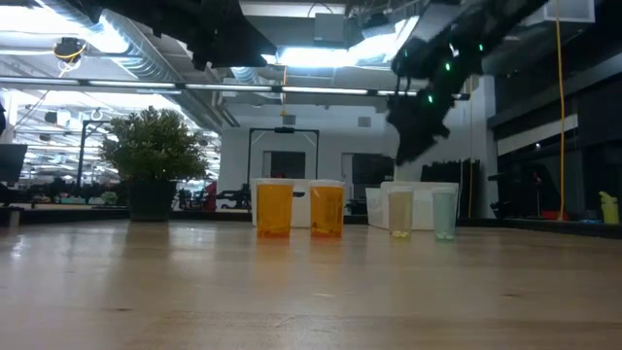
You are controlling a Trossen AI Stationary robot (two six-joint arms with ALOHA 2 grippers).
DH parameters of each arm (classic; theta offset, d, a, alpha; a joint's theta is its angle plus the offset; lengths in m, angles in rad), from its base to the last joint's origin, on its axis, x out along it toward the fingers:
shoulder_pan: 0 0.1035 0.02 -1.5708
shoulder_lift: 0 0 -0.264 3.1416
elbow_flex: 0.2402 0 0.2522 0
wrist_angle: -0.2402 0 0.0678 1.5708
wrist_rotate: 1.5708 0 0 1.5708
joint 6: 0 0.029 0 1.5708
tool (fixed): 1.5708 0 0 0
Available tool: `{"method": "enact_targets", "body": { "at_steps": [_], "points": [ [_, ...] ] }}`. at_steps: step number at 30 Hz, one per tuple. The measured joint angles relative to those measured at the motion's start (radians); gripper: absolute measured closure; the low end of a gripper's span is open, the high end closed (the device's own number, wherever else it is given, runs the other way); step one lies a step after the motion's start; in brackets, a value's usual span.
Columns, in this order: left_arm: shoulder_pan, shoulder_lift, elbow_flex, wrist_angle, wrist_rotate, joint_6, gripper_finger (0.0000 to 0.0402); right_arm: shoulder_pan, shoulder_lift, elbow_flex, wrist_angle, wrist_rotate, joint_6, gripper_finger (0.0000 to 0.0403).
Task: Pick and place medicine bottles into bin by pill shape (circle, oval)
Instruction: Put the yellow pill bottle into the right white bin, then put the pink pill bottle into the right white bin
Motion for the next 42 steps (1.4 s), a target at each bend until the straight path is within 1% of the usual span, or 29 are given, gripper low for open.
{"method": "enact_targets", "body": {
  "at_steps": [2,5,15,18,23,28,32,35,38,42],
  "points": [
    [0.000,0.000,0.000,0.000,0.000,0.000,0.0198,-0.032,0.019,-0.034,0.040,-0.053,0.000,0.0281],
    [0.001,0.000,0.000,0.000,0.000,0.000,0.0198,-0.057,0.051,-0.065,0.070,-0.086,0.000,0.0281],
    [0.001,0.000,0.000,0.000,-0.001,0.000,0.0198,-0.071,0.118,-0.074,0.102,-0.082,0.004,0.0280],
    [0.001,0.000,0.000,0.000,0.000,0.000,0.0198,-0.071,0.124,-0.073,0.109,-0.082,0.004,0.0270],
    [0.000,0.000,0.000,0.000,0.000,0.000,0.0198,-0.071,0.123,-0.073,0.098,-0.082,0.002,0.0239],
    [0.000,0.000,0.000,0.000,0.000,0.000,0.0198,-0.071,0.077,-0.070,0.097,-0.082,0.001,0.0218],
    [0.000,0.000,0.000,0.000,0.000,0.000,0.0198,-0.070,0.018,-0.037,0.056,-0.082,0.004,0.0215],
    [0.000,0.000,0.000,0.000,0.000,0.000,0.0198,-0.051,-0.036,-0.027,0.024,-0.103,0.045,0.0214],
    [0.000,0.000,0.000,-0.001,0.000,0.000,0.0198,0.002,-0.091,-0.027,-0.007,-0.166,0.053,0.0214],
    [0.001,0.000,0.000,-0.001,0.000,0.000,0.0198,0.126,-0.146,-0.027,-0.059,-0.176,0.052,0.0214]
  ]
}}
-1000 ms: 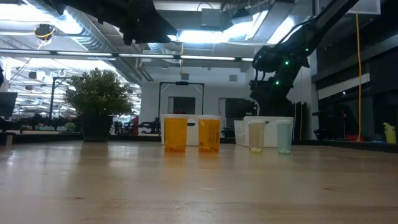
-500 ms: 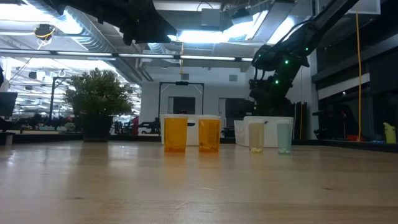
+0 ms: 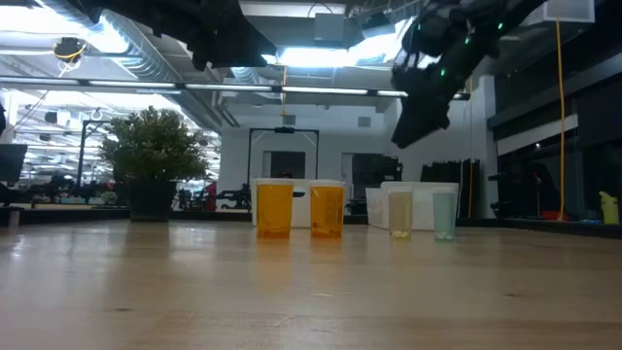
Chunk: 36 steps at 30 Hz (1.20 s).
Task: Pick and place medicine bottles into bin by pill shape (circle, oval)
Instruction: Put the pink pill bottle into the right white bin
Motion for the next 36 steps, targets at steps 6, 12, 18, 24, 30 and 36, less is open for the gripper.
{"method": "enact_targets", "body": {
  "at_steps": [6,12,18,24,30,36],
  "points": [
    [0.000,0.000,0.000,0.000,0.000,0.000,0.0198,0.198,-0.020,0.000,-0.100,-0.002,-0.002,0.0214],
    [0.000,0.000,0.000,0.000,0.000,0.000,0.0198,0.344,0.003,0.000,-0.172,0.010,-0.002,0.0214],
    [0.000,0.000,0.000,0.000,0.000,0.000,0.0198,0.421,0.040,0.000,-0.139,0.117,0.000,0.0214],
    [0.000,0.000,0.000,0.000,0.000,0.000,0.0198,0.434,0.089,0.000,-0.131,0.184,-0.001,0.0214],
    [0.000,0.000,0.000,0.000,0.000,0.000,0.0198,0.425,0.132,0.000,-0.143,0.184,-0.030,0.0214],
    [0.000,0.000,0.000,0.000,0.000,0.000,0.0198,0.411,0.161,0.000,-0.145,0.183,-0.030,0.0214]
  ]
}}
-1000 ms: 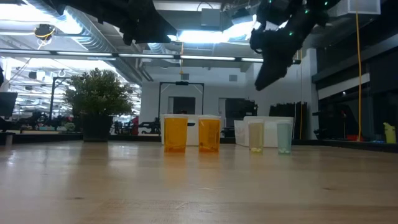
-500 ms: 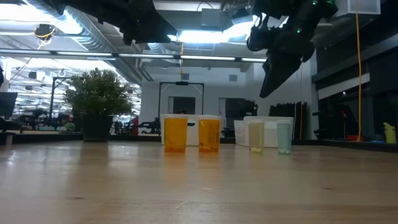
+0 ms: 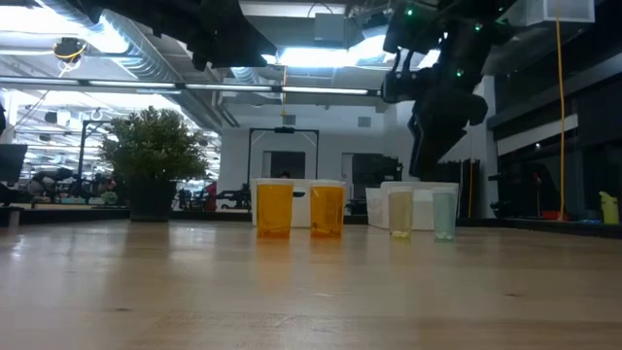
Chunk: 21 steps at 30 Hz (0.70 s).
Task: Pick and place medicine bottles into bin by pill shape (circle, oval)
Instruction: Put the pink pill bottle into the right white bin
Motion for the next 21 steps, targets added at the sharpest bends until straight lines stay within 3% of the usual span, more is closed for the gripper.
{"method": "enact_targets", "body": {
  "at_steps": [21],
  "points": [
    [0.000,0.000,-0.004,-0.011,0.000,0.013,0.0198,-0.058,0.093,0.000,0.044,-0.001,0.000,0.0214]
  ]
}}
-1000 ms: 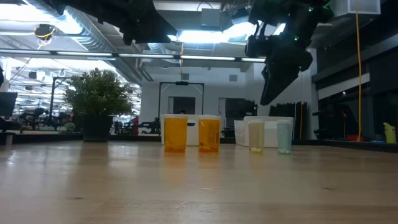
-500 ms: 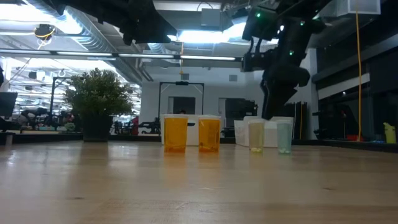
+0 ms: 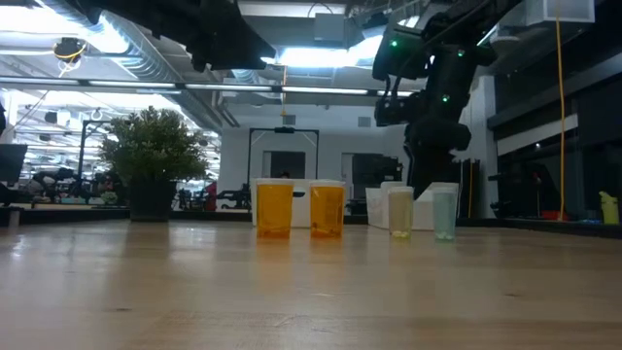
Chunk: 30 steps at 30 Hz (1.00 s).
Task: Pick and place medicine bottles into bin by pill shape (circle, oval)
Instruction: Put the pink pill bottle into the right white bin
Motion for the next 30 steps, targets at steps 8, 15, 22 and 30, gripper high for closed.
{"method": "enact_targets", "body": {
  "at_steps": [8,15,22,30],
  "points": [
    [0.004,0.000,0.000,0.002,-0.077,0.044,0.0198,0.000,0.000,0.000,0.041,0.000,0.000,0.0214],
    [0.004,0.000,-0.001,0.002,-0.077,0.047,0.0198,0.000,0.000,0.000,0.092,-0.022,-0.004,0.0214],
    [0.004,0.000,-0.001,0.002,-0.077,0.046,0.0198,0.000,0.000,0.000,0.092,-0.026,-0.003,0.0214],
    [0.004,0.000,-0.001,0.003,-0.078,0.046,0.0198,-0.004,0.001,0.000,0.100,-0.028,-0.026,0.0214]
  ]
}}
